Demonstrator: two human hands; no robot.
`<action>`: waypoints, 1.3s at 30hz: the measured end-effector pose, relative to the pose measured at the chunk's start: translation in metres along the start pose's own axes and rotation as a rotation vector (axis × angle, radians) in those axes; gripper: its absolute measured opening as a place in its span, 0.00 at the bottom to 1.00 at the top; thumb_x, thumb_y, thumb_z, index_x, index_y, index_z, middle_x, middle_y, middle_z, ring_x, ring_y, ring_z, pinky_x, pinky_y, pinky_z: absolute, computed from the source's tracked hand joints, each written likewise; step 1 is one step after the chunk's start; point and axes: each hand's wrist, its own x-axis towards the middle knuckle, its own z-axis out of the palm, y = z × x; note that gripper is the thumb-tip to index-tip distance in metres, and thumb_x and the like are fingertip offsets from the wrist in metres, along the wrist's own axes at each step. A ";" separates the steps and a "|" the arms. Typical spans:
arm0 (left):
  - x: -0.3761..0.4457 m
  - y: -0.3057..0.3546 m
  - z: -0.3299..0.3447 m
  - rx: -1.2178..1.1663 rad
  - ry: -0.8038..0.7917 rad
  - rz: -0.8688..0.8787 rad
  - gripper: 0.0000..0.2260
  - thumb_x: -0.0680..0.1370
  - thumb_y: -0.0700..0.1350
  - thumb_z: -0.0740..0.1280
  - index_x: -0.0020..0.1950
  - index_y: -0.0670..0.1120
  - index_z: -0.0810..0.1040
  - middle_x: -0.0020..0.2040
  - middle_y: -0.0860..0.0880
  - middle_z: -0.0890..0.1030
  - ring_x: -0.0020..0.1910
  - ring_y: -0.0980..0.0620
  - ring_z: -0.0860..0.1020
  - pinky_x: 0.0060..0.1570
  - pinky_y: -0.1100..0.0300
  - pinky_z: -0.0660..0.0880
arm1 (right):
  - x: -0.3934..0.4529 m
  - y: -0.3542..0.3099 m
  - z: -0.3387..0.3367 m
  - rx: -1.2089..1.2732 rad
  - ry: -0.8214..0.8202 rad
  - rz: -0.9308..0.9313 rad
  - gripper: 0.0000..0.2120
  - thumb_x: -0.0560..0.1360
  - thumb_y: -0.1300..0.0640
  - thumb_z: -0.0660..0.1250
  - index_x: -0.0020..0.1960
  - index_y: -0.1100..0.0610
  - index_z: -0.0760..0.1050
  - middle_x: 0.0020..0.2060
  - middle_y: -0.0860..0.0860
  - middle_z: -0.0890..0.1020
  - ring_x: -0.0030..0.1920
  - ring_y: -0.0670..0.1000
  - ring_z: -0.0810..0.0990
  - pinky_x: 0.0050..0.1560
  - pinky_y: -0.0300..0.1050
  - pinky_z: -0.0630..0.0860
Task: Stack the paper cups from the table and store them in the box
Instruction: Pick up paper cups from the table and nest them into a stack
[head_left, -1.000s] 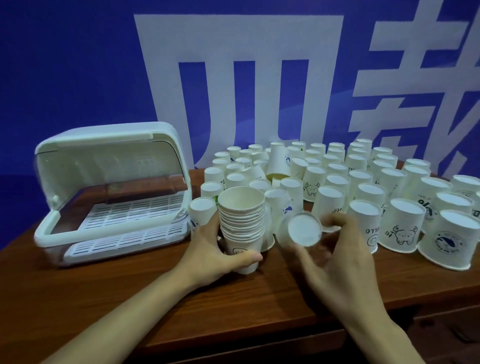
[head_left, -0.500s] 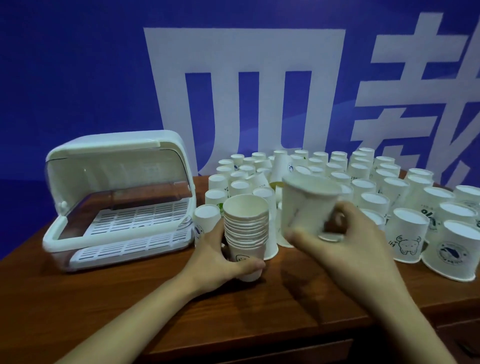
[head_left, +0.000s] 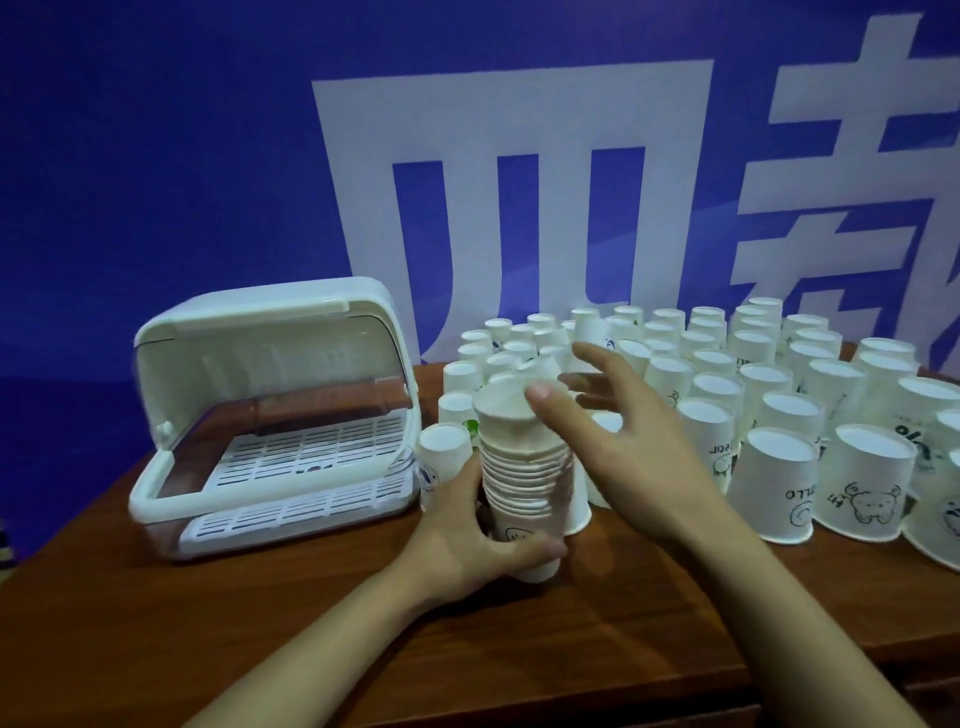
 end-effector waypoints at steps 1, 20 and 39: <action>0.000 0.000 -0.001 -0.003 -0.006 0.004 0.39 0.66 0.55 0.85 0.73 0.54 0.74 0.66 0.63 0.81 0.67 0.64 0.78 0.65 0.68 0.73 | 0.001 0.002 0.000 0.014 0.023 -0.023 0.38 0.68 0.27 0.68 0.74 0.42 0.70 0.61 0.40 0.80 0.63 0.40 0.77 0.66 0.46 0.72; -0.025 -0.004 -0.022 0.063 0.159 -0.060 0.32 0.61 0.66 0.79 0.63 0.62 0.76 0.57 0.74 0.81 0.58 0.70 0.79 0.53 0.76 0.73 | -0.013 0.065 0.000 -0.225 0.048 -0.145 0.19 0.77 0.41 0.59 0.63 0.45 0.80 0.59 0.40 0.82 0.61 0.48 0.76 0.64 0.51 0.71; -0.020 -0.006 -0.019 0.052 0.080 -0.009 0.36 0.62 0.66 0.80 0.67 0.59 0.77 0.61 0.69 0.82 0.61 0.68 0.79 0.57 0.76 0.72 | -0.027 0.097 0.045 -0.317 0.318 -0.251 0.39 0.67 0.45 0.77 0.72 0.53 0.66 0.58 0.49 0.77 0.57 0.52 0.73 0.59 0.45 0.69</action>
